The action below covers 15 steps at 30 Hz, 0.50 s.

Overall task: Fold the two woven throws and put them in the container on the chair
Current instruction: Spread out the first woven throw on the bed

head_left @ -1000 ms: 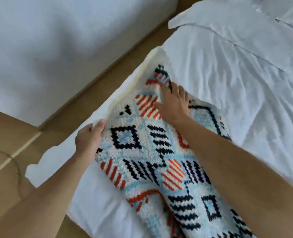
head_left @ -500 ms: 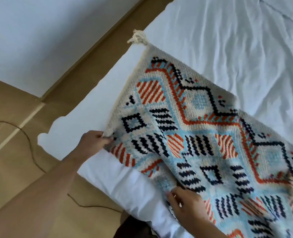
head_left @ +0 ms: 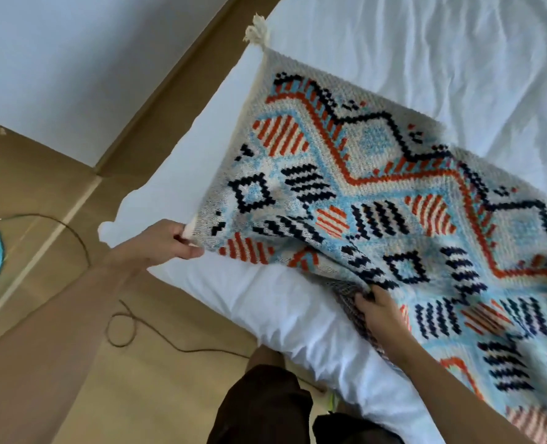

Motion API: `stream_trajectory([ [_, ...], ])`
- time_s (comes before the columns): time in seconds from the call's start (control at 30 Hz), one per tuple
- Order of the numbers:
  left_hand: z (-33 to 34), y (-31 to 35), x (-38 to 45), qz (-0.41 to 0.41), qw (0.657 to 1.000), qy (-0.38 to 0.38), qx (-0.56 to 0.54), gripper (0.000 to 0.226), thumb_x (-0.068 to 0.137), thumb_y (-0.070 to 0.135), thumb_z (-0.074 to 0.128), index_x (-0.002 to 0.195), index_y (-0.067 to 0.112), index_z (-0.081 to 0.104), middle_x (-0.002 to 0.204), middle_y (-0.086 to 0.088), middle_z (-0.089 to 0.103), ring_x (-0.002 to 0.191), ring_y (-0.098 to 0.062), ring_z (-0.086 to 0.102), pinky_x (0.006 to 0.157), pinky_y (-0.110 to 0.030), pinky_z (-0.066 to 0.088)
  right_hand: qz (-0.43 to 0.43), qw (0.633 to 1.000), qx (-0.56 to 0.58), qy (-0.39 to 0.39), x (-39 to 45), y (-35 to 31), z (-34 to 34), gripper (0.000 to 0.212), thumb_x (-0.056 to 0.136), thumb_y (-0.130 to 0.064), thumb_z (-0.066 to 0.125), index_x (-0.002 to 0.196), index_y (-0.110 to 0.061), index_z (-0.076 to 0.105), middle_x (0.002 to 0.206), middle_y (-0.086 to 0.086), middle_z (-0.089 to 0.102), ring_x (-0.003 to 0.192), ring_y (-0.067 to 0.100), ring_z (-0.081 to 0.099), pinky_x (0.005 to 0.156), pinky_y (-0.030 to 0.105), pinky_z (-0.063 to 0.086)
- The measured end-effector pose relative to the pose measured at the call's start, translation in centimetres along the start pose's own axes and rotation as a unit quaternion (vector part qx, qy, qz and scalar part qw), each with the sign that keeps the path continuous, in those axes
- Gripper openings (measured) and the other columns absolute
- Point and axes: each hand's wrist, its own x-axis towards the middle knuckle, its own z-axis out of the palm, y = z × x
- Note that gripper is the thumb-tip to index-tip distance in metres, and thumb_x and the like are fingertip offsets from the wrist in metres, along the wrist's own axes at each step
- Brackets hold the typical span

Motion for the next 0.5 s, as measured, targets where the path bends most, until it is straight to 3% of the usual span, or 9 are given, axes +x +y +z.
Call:
stream_trajectory([
  [0.03, 0.0, 0.3, -0.4, -0.002, 0.998, 0.048, -0.047, 0.034, 0.074, 0.03, 0.087, 0.081, 0.002, 0.068, 0.074, 0.001, 0.064, 0.074, -0.016, 0.057, 0.075, -0.028, 0.038, 0.0, 1.0, 0.023, -0.004, -0.3, 0.1, -0.8, 0.025, 0.099, -0.044, 0.058, 0.093, -0.021, 0.064, 0.071, 0.009, 0.065, 0.06, 0.027, 0.059, 0.054, 0.033, 0.045],
  [0.07, -0.2, 1.0, -1.1, -0.006, 0.982, 0.069, -0.178, 0.028, 0.075, 0.027, 0.086, 0.086, 0.005, 0.072, 0.079, 0.006, 0.071, 0.079, -0.01, 0.064, 0.082, -0.026, 0.04, -0.006, 0.999, 0.031, 0.001, -0.7, 0.3, -1.4, 0.031, 0.096, -0.051, 0.059, 0.091, -0.021, 0.067, 0.074, 0.01, 0.068, 0.066, 0.033, 0.064, 0.06, 0.041, 0.05],
  [0.13, -0.4, 1.7, -2.0, 0.005, 0.911, 0.055, -0.409, 0.027, 0.074, 0.024, 0.085, 0.094, 0.011, 0.074, 0.101, 0.007, 0.077, 0.102, -0.007, 0.07, 0.101, -0.025, 0.042, -0.034, 0.999, 0.038, 0.014, -1.2, 0.7, -2.4, 0.031, 0.094, -0.051, 0.062, 0.088, -0.022, 0.072, 0.078, 0.009, 0.074, 0.077, 0.038, 0.07, 0.071, 0.051, 0.056],
  [0.17, -0.5, 1.9, -2.4, 0.016, 0.885, 0.053, -0.463, 0.027, 0.079, 0.024, 0.08, 0.101, 0.012, 0.072, 0.117, 0.0, 0.073, 0.117, -0.015, 0.065, 0.109, -0.03, 0.04, -0.046, 0.998, 0.029, 0.015, -1.5, 0.7, -2.7, 0.029, 0.094, -0.049, 0.062, 0.086, -0.023, 0.073, 0.079, 0.008, 0.075, 0.079, 0.037, 0.071, 0.074, 0.053, 0.057],
  [0.23, -0.5, 2.5, -3.3, 0.033, 0.88, 0.05, -0.472, 0.021, 0.096, 0.025, 0.062, 0.112, 0.011, 0.065, 0.131, -0.009, 0.066, 0.126, -0.026, 0.06, 0.112, -0.037, 0.041, -0.052, 0.998, 0.023, 0.017, -1.9, 0.7, -3.0, 0.028, 0.097, -0.043, 0.06, 0.085, -0.021, 0.073, 0.08, 0.013, 0.075, 0.079, 0.042, 0.071, 0.074, 0.057, 0.057],
  [0.3, 0.0, 3.4, -4.0, 0.028, 0.887, 0.069, -0.455, 0.027, 0.1, 0.032, 0.056, 0.115, 0.011, 0.064, 0.129, -0.011, 0.068, 0.118, -0.027, 0.065, 0.101, -0.04, 0.051, -0.056, 0.998, 0.04, 0.011, -2.4, 1.0, -3.0, 0.031, 0.097, -0.043, 0.059, 0.084, -0.019, 0.073, 0.079, 0.018, 0.074, 0.077, 0.045, 0.071, 0.072, 0.062, 0.056],
  [0.4, 0.0, 3.3, -4.7, 0.005, 0.887, 0.065, -0.457, 0.036, 0.092, 0.038, 0.068, 0.115, 0.012, 0.065, 0.12, -0.008, 0.072, 0.096, -0.024, 0.073, 0.077, -0.034, 0.057, -0.067, 0.997, 0.042, 0.02, -3.1, 1.0, -2.7, 0.029, 0.094, -0.046, 0.062, 0.083, -0.023, 0.075, 0.075, 0.01, 0.076, 0.074, 0.039, 0.073, 0.073, 0.062, 0.059],
  [0.47, -0.7, 2.5, -5.4, -0.005, 0.903, 0.017, -0.428, 0.042, 0.077, 0.034, 0.085, 0.104, 0.011, 0.065, 0.105, -0.007, 0.061, 0.065, -0.016, 0.053, 0.055, -0.022, 0.042, -0.079, 0.996, 0.039, 0.02, -3.5, 0.8, -2.6, 0.026, 0.095, -0.044, 0.063, 0.083, -0.025, 0.076, 0.075, 0.008, 0.077, 0.074, 0.039, 0.073, 0.071, 0.062, 0.058],
  [0.5, -0.9, 2.0, -5.9, -0.013, 0.921, -0.013, -0.389, 0.044, 0.068, 0.028, 0.091, 0.099, 0.008, 0.067, 0.098, -0.008, 0.053, 0.062, -0.014, 0.038, 0.051, -0.022, 0.036, -0.088, 0.995, 0.034, 0.02, -3.7, 0.7, -2.5, 0.027, 0.093, -0.05, 0.063, 0.083, -0.028, 0.076, 0.075, 0.008, 0.076, 0.074, 0.04, 0.073, 0.071, 0.062, 0.058],
])
